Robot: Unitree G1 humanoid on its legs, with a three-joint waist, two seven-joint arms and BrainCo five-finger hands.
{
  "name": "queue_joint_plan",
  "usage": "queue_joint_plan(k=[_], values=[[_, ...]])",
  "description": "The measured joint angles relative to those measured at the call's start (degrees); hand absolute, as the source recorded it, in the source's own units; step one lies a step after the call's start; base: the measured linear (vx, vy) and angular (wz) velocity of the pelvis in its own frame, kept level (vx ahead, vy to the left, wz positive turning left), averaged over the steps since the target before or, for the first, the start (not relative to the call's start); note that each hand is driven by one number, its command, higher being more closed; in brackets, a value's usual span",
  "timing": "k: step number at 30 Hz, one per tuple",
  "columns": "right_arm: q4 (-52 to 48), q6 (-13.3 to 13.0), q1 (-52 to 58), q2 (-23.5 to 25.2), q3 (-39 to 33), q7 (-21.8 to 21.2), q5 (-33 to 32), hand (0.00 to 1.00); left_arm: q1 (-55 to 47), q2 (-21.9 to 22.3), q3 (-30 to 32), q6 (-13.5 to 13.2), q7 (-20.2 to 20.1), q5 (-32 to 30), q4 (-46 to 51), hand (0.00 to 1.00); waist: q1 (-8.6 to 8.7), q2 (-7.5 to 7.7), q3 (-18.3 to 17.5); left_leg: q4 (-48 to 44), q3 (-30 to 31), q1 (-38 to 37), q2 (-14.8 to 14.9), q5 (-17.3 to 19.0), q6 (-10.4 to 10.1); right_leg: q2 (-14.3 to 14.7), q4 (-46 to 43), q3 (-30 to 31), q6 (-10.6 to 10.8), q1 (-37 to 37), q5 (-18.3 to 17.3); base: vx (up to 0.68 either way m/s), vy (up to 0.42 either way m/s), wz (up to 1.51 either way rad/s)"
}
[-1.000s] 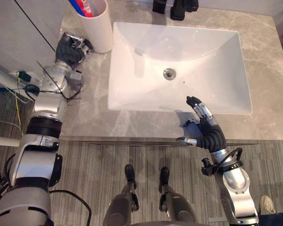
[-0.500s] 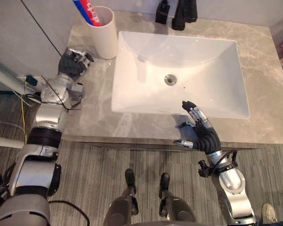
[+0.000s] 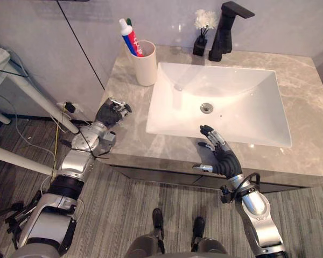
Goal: Organize washtable
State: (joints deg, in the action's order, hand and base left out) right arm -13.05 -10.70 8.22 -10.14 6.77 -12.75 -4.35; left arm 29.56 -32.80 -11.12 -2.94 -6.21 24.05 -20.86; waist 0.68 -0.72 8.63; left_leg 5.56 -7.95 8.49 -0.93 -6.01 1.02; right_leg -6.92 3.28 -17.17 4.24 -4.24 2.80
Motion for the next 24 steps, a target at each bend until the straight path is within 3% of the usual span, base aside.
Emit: queue_joint_plan(k=[14, 24], values=[[0.3, 0.7, 0.8, 2.1, -0.5, 0.2, 0.5, 0.0, -0.1, 4.6, -2.4, -0.1, 0.6, -0.1, -0.2, 1.0, 0.38, -0.69, -1.8, 0.0, -0.7, 0.0, 0.0, 0.0, 0.0, -0.1, -0.3, 0.5, 0.1, -0.7, -0.2, 0.02, 0.006, -0.01], [-1.7, 0.8, 1.3, 2.4, -2.4, 0.6, 0.5, 0.0, 3.3, 4.3, -2.9, -0.3, 2.7, 0.0, -2.3, 1.0, 1.13, -1.11, -2.3, 0.0, -2.9, 2.3, 0.2, 0.0, 0.0, -0.2, -1.6, 3.0, 0.0, -4.5, -0.1, 0.02, 0.013, -0.11]])
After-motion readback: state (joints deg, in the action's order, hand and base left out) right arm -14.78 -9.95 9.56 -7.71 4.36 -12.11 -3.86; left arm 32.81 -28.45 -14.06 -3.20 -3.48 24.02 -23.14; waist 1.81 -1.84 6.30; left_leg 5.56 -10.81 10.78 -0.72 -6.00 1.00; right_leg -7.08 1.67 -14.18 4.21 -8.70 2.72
